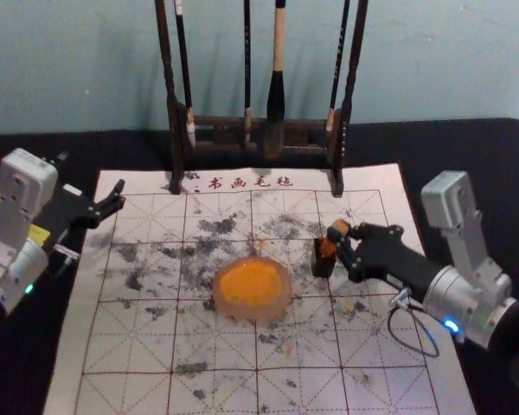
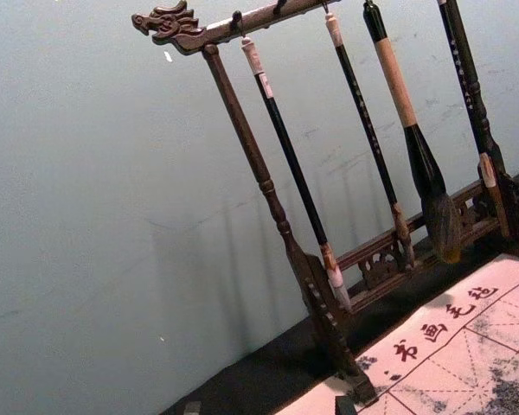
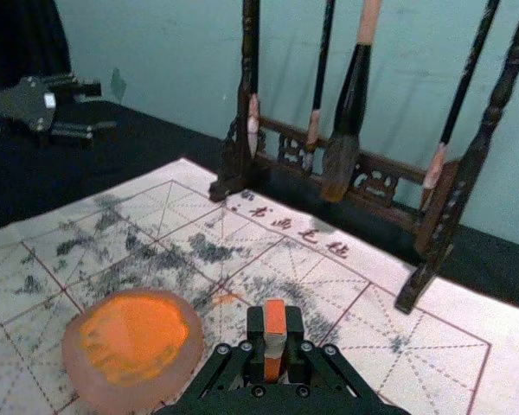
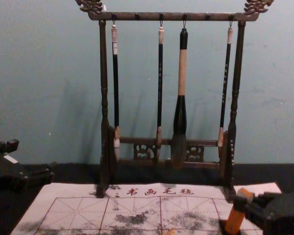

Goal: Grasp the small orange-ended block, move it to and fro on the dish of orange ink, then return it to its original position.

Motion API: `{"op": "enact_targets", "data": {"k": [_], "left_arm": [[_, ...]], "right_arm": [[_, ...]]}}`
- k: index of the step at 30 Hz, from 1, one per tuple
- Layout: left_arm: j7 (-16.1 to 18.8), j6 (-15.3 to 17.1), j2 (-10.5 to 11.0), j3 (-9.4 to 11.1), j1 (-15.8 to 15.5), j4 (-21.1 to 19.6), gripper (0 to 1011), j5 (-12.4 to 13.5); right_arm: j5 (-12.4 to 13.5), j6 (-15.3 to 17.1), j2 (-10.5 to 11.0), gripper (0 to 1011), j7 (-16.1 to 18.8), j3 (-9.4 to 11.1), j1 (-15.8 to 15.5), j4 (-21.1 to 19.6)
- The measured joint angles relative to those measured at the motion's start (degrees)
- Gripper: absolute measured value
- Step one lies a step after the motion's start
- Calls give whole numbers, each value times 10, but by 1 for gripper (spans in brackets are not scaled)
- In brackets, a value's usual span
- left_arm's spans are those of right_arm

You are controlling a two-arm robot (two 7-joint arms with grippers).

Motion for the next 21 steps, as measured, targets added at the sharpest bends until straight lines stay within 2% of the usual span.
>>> {"op": "enact_targets", "data": {"k": [8,12,17,21], "left_arm": [[0,0,0,0,0,0,1001,0],[0,0,0,0,0,0,1001,0],[0,0,0,0,0,0,1001,0],[0,0,0,0,0,0,1001,0]], "right_arm": [[27,50,16,127,2,28,-11,-66],[35,56,22,127,9,30,-10,-76],[36,66,27,127,24,14,7,-74],[33,71,26,127,36,-9,27,-63]]}}
